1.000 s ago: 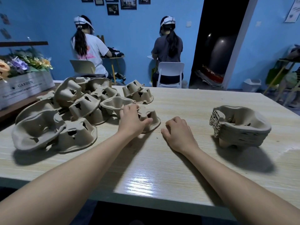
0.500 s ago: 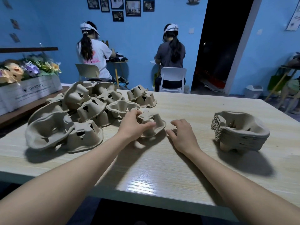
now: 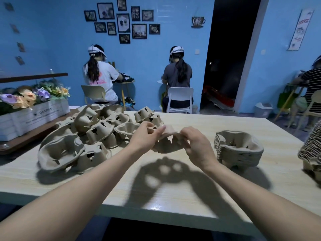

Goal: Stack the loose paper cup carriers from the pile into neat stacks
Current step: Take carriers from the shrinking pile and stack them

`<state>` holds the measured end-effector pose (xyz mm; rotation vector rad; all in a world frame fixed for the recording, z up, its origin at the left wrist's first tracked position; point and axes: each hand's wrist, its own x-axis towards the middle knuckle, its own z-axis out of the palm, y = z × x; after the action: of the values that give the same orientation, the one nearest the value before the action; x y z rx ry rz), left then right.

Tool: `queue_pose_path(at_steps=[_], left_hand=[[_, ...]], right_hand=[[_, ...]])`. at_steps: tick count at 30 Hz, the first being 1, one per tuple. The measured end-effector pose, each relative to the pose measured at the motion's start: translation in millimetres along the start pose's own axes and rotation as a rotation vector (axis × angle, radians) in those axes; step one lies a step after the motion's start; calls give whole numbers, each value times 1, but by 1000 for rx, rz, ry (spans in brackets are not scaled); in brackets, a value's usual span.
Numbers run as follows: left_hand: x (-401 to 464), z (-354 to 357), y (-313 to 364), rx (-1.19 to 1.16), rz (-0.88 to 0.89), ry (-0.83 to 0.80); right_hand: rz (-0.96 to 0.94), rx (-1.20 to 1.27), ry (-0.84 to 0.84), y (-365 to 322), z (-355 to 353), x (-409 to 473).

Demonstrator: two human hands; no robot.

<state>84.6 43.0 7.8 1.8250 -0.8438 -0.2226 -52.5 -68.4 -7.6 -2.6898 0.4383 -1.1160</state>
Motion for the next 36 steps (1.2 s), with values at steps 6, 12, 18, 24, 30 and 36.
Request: queue_pose_path(at_steps=[6, 12, 18, 24, 30, 36], left_hand=[[-11, 3, 15, -70, 55, -15], [-21, 26, 30, 71, 213, -49], [-18, 51, 53, -162, 176, -41], [-20, 86, 82, -236, 163, -51], [-23, 120, 95, -165, 156, -34], [-21, 143, 95, -206, 42, -12]], right_hand=[[239, 157, 47, 9, -36, 8], [357, 261, 61, 17, -65, 5], [538, 333, 75, 37, -90, -6], [687, 405, 198, 63, -118, -16], [778, 286, 258, 83, -135, -27], [851, 250, 290, 92, -136, -37]])
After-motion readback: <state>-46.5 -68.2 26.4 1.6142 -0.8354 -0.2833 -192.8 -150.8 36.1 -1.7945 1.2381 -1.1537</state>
